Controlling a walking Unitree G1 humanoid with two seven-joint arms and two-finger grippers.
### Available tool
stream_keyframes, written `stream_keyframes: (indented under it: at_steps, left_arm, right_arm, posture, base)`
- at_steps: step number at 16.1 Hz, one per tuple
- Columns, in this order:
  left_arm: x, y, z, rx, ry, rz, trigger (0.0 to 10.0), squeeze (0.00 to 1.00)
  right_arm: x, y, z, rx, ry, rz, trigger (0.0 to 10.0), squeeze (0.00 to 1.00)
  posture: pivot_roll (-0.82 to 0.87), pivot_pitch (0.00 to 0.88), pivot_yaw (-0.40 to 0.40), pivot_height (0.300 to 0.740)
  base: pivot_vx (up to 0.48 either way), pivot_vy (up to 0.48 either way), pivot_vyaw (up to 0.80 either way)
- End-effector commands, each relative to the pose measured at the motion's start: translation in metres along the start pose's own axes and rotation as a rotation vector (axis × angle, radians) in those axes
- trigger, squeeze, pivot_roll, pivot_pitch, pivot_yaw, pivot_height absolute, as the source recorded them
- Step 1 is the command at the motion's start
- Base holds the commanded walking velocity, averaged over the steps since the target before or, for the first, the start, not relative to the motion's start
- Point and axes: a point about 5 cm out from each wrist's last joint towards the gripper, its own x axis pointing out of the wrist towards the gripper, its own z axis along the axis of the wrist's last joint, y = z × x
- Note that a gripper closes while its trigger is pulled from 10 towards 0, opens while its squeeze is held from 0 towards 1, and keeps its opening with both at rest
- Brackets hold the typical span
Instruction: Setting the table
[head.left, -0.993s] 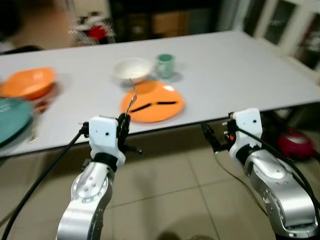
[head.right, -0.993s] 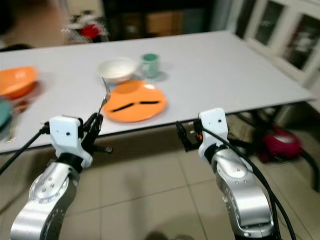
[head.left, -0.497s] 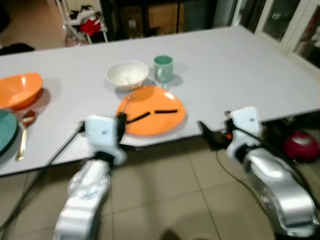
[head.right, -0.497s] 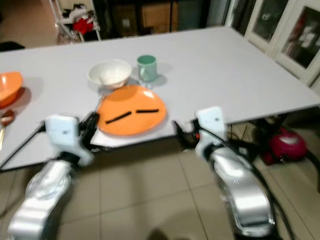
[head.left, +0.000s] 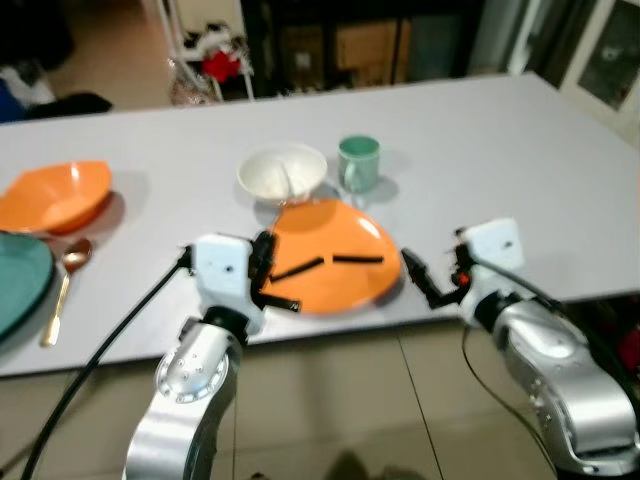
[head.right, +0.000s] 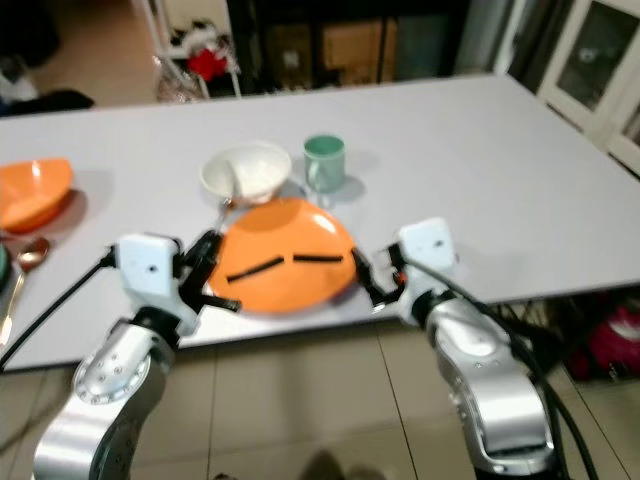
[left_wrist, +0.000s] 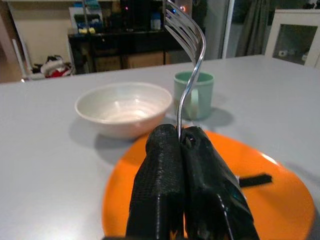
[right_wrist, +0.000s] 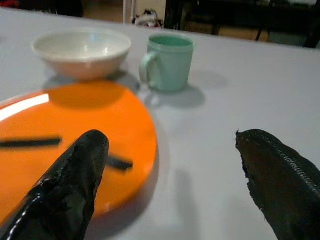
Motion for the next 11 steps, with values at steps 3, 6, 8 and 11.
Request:
stream_keyframes:
  at_steps: [3,6,8,11]
  left_arm:
    - [0.001,-0.001,-0.004,0.033,0.058,-0.047,10.0,0.00]
    - [0.004,-0.002,-0.008,0.037,0.075,-0.056,10.0,0.00]
    - [0.004,0.007,-0.009,0.001,0.072,0.064,10.0,0.00]
    - [0.002,0.008,-0.011,0.005,0.077,0.098,10.0,0.00]
  right_arm:
    - [0.001,0.008,0.005,0.009,-0.014,0.038,10.0,0.00]
    - [0.000,0.010,0.003,0.011,-0.005,0.053,10.0,0.00]
    - [0.000,0.011,0.003,-0.006,-0.005,0.061,10.0,0.00]
    - [0.003,0.010,0.005,-0.023,-0.014,0.058,10.0,0.00]
  posture:
    - [-0.11,0.044,0.055,0.740]
    - [-0.12,0.043,0.067,0.740]
    - [-0.13,0.040,0.067,0.740]
    - [-0.13,0.030,0.058,0.740]
  base:
    - [0.082,0.000,0.00]
    - [0.000,0.000,0.00]
    - [0.000,0.000,0.00]
    - [0.000,-0.346,0.00]
